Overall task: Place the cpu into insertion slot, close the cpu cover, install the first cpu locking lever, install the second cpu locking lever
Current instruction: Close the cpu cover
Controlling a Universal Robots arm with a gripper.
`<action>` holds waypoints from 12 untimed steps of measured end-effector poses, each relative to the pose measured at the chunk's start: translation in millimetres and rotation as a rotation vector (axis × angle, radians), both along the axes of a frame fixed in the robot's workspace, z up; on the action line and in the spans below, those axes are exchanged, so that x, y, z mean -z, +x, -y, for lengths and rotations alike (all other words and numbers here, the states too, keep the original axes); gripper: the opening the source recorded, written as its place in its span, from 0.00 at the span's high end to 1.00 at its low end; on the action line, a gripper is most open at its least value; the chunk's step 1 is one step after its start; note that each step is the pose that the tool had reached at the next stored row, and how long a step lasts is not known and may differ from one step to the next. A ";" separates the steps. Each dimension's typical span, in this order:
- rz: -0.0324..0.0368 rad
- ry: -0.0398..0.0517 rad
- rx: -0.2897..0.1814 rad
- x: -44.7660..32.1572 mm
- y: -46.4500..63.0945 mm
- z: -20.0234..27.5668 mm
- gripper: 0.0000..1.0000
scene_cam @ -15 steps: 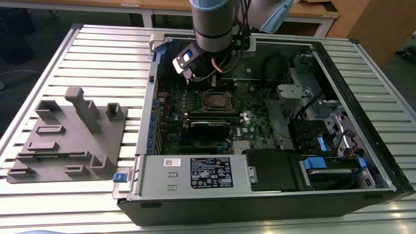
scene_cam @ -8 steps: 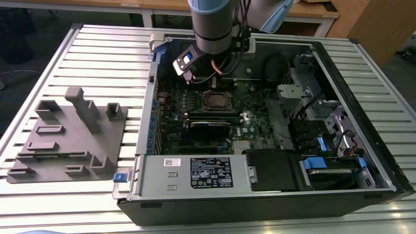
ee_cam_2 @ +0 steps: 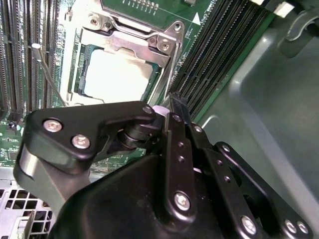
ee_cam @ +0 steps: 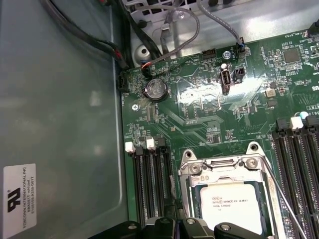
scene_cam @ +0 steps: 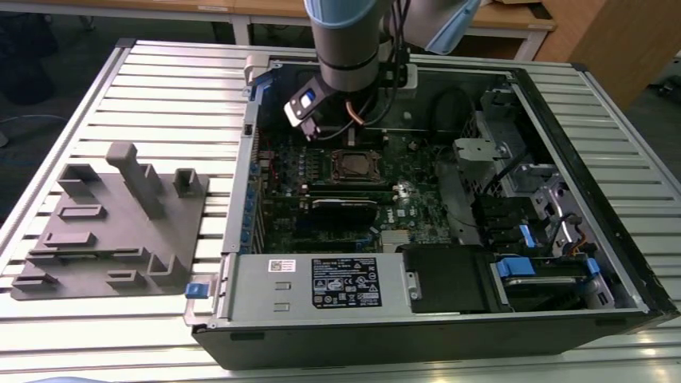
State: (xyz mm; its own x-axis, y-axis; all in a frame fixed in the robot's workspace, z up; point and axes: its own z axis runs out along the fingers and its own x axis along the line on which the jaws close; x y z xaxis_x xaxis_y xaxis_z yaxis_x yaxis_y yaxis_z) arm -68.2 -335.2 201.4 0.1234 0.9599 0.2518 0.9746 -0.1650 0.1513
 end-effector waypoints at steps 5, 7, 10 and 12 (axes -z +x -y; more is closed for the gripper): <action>0.0171 -0.0001 -0.001 3.1 0.0 0.0 0.89; 0.0240 0.0000 -0.001 4.1 0.0 0.0 0.89; 0.0341 0.0000 -0.001 5.2 0.0 0.0 0.89; 0.0376 0.0001 -0.001 5.8 0.1 0.0 0.89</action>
State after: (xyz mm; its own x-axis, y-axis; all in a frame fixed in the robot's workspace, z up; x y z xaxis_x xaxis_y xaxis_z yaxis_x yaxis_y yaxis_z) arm -68.1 -335.2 195.6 0.1130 0.9600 0.2564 0.9684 -0.1641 0.1878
